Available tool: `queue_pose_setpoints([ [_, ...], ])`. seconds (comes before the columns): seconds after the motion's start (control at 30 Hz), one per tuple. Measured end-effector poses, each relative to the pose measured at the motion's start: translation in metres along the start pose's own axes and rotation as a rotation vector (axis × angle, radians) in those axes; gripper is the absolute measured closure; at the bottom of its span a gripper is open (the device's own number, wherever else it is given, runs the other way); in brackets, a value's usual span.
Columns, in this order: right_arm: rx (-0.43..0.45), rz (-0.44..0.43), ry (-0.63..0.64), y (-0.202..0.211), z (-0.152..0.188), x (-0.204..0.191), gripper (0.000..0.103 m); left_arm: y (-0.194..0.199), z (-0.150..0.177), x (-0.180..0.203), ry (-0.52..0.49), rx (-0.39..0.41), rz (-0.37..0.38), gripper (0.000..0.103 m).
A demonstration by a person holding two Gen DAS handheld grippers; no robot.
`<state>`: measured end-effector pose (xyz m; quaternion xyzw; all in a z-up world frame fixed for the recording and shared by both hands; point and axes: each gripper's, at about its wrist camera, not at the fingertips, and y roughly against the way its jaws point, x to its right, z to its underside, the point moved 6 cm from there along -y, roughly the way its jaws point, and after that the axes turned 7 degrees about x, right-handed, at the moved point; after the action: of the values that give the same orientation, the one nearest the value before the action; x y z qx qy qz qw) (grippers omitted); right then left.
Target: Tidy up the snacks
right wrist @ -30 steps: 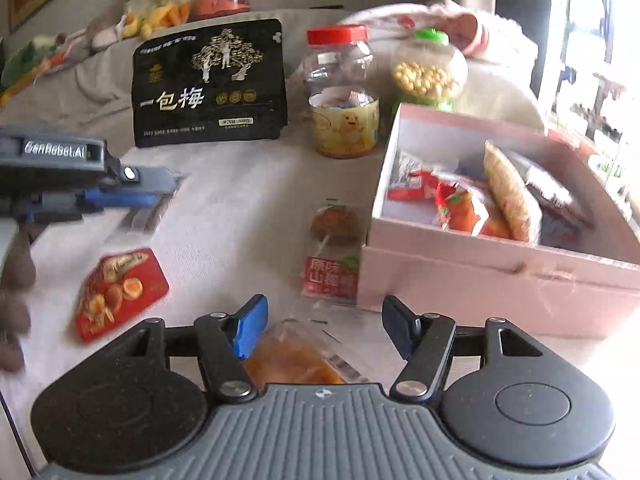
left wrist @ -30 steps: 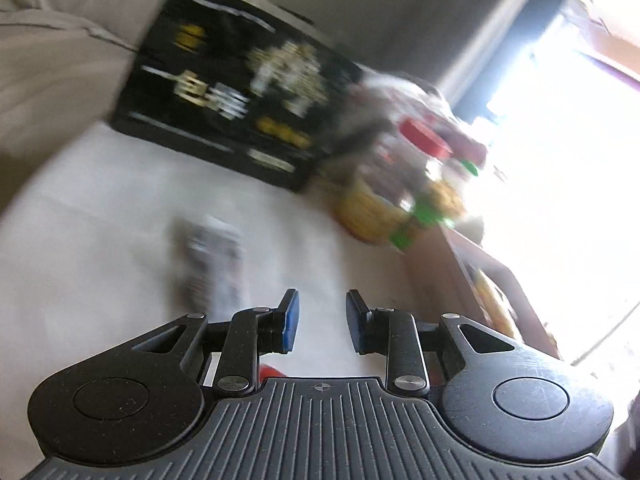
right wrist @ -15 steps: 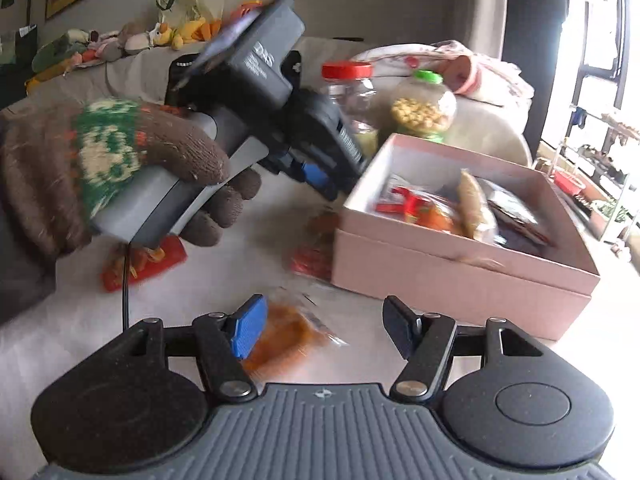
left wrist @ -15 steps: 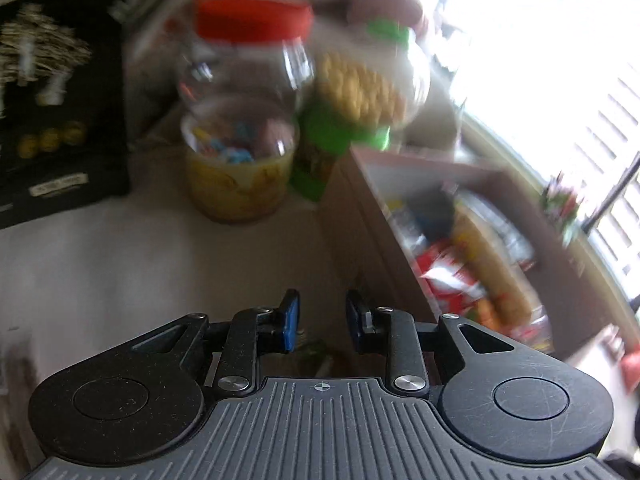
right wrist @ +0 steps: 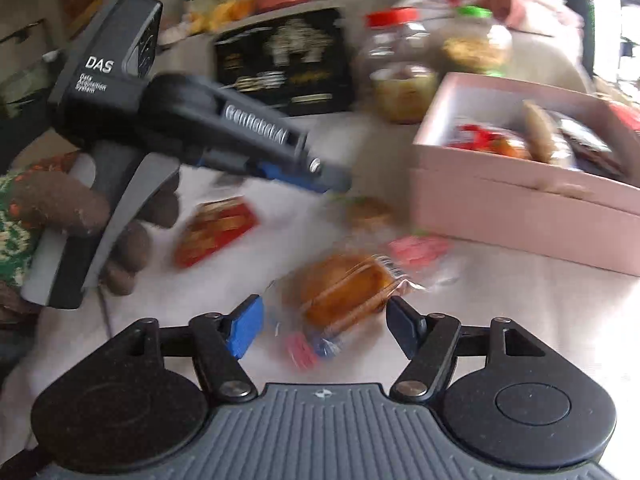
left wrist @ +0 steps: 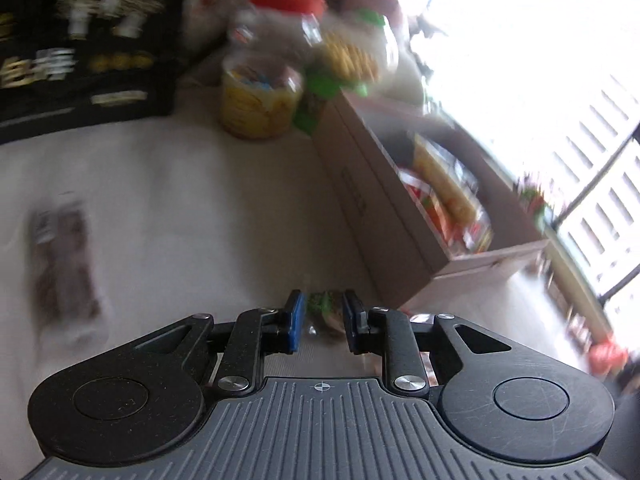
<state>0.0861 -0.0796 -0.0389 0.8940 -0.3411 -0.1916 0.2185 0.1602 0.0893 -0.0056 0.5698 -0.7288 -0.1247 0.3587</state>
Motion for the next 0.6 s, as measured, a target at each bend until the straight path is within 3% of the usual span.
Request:
queue_pose_setpoints([
  [0.07,0.016,-0.065,0.042,0.007,-0.004,-0.012,0.034,0.024,0.000,-0.003,0.026,0.064,-0.024,0.078],
  [0.2,0.111,0.100,0.113,0.008,-0.023,0.002,0.028,0.063,0.012,-0.006,0.065,0.133,-0.045,0.078],
  [0.27,0.091,0.166,0.057,-0.007,-0.027,0.022,0.028,0.074,0.023,-0.005,0.057,0.137,-0.066,0.078],
  [0.47,0.035,0.197,-0.008,-0.043,-0.024,0.037,0.028,0.084,0.048,-0.009,0.082,0.108,-0.069,0.078],
  [0.6,-0.012,-0.068,-0.043,-0.029,-0.022,0.007,0.036,0.084,0.050,-0.018,0.114,0.113,-0.072,0.078],
])
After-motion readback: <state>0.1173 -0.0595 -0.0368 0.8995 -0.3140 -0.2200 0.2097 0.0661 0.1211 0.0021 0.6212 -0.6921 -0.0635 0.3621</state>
